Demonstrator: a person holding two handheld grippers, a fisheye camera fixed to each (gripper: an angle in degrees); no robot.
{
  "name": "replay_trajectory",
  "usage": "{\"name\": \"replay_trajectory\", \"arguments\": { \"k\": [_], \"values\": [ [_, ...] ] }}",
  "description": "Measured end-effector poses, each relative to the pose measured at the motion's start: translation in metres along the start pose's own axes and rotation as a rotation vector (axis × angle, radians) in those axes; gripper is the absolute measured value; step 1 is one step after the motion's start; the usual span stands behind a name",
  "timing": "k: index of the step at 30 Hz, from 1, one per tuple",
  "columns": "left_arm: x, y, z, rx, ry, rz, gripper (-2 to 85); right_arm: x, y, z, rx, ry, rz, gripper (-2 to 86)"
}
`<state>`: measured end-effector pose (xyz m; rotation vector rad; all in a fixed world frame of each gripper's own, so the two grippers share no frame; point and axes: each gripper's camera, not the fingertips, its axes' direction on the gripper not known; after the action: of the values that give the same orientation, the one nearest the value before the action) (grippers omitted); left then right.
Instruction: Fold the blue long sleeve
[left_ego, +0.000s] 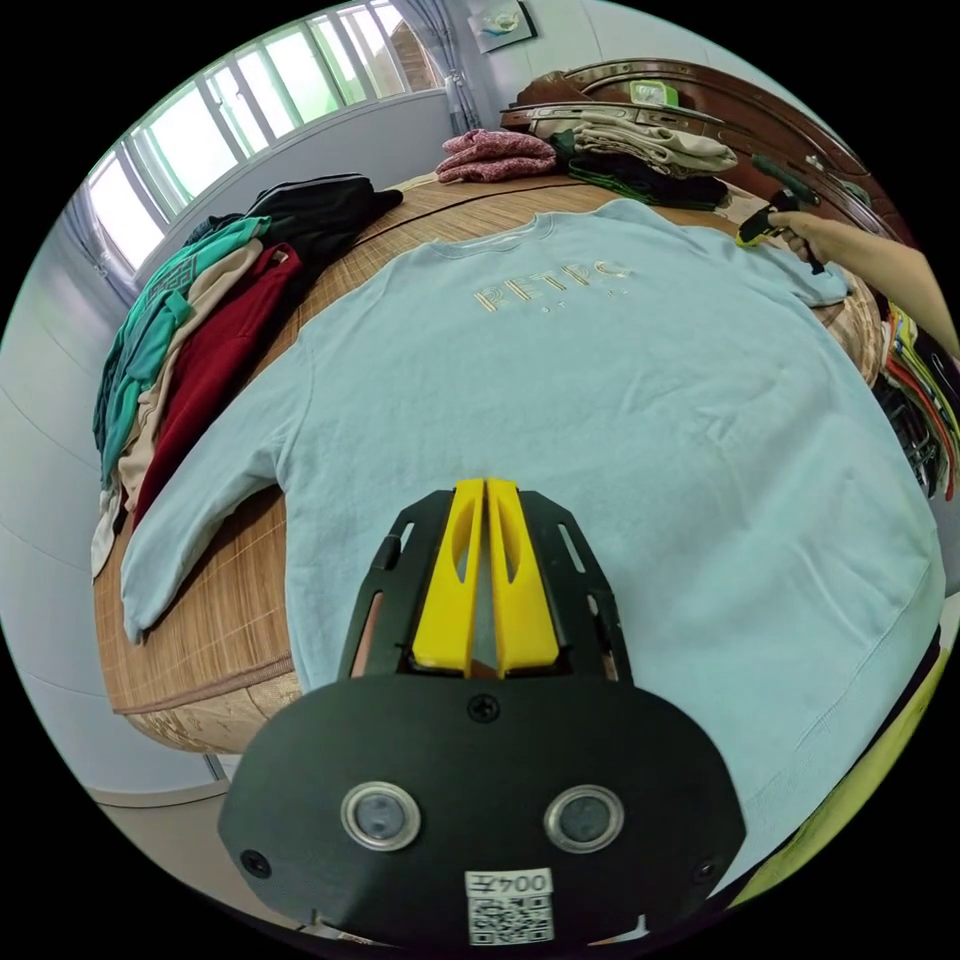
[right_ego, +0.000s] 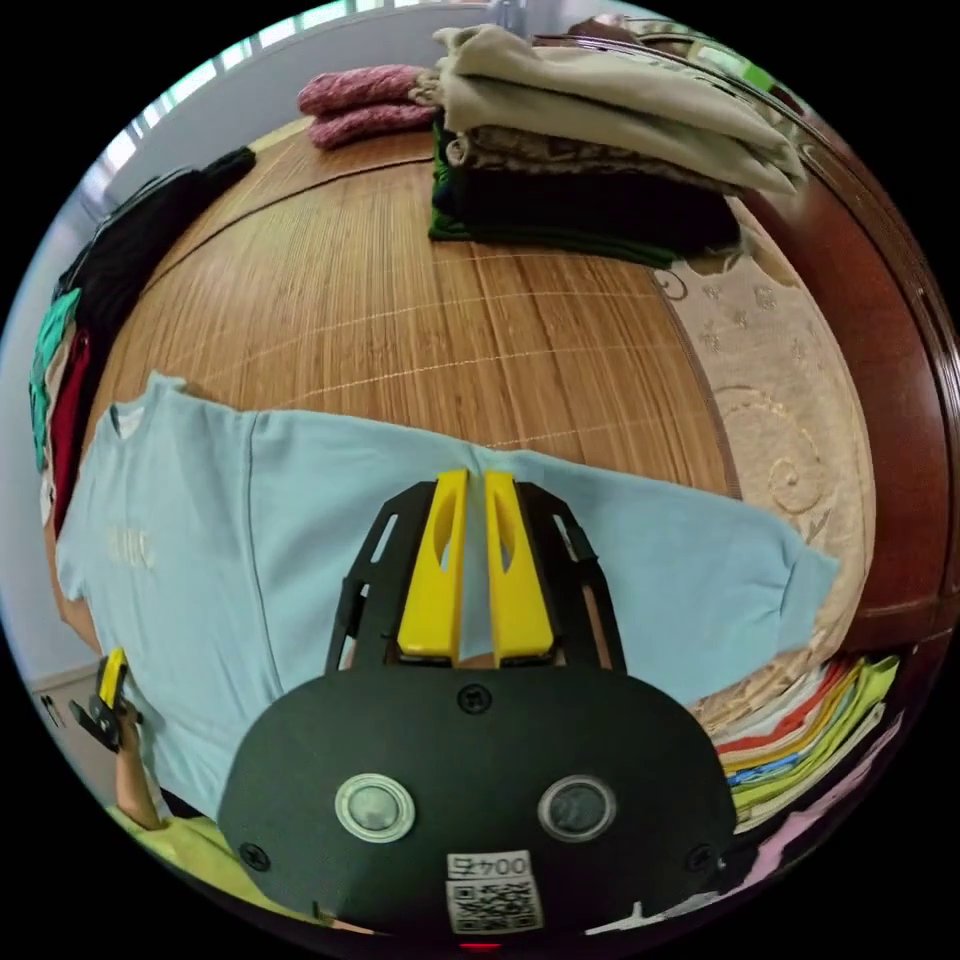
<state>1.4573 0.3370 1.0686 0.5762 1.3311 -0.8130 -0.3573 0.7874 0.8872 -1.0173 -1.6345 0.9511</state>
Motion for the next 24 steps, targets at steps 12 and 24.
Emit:
{"name": "replay_trajectory", "arguments": {
  "k": [12, 24],
  "values": [
    [-0.002, 0.004, 0.001, 0.005, 0.022, -0.007, 0.7, -0.164, 0.024, 0.007, 0.116, 0.005, -0.484, 10.0],
    [-0.002, 0.008, 0.004, 0.009, 0.031, -0.012, 0.6, -0.176, 0.039, 0.05, 0.048, 0.06, -0.3, 7.5]
  ]
}}
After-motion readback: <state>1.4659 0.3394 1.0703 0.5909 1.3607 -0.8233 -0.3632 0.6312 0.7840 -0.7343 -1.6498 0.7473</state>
